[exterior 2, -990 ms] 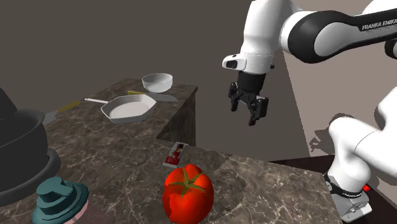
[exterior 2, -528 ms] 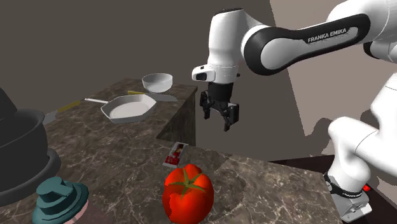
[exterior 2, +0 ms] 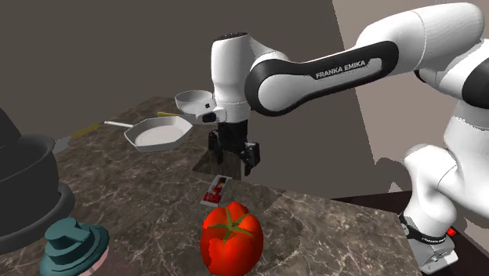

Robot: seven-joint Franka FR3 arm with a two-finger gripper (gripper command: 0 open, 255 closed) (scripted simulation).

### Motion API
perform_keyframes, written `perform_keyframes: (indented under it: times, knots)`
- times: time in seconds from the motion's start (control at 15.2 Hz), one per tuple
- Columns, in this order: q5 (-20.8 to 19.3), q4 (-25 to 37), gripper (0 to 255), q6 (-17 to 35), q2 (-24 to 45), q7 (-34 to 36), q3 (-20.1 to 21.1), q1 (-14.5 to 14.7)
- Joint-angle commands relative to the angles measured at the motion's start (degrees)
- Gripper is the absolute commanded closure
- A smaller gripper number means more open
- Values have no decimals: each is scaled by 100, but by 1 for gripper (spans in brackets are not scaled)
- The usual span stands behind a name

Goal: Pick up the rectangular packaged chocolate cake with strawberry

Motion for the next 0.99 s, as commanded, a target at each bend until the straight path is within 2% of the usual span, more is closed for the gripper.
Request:
perform_keyframes:
  times: [0.0,0.13,0.2,0.66,0.79,0.86,0.92]
  knots:
    - [168,500,0,-45,510,-453,70,-69]
    - [289,1038,0,-150,988,-832,175,-145]
    - [299,1104,0,-164,1044,-873,194,-159]
    - [331,616,0,388,1112,-898,216,-142]
    - [331,615,0,388,1112,-898,216,-142]
    - [331,618,255,386,1112,-903,215,-145]
    - [330,610,255,391,1108,-902,215,-143]
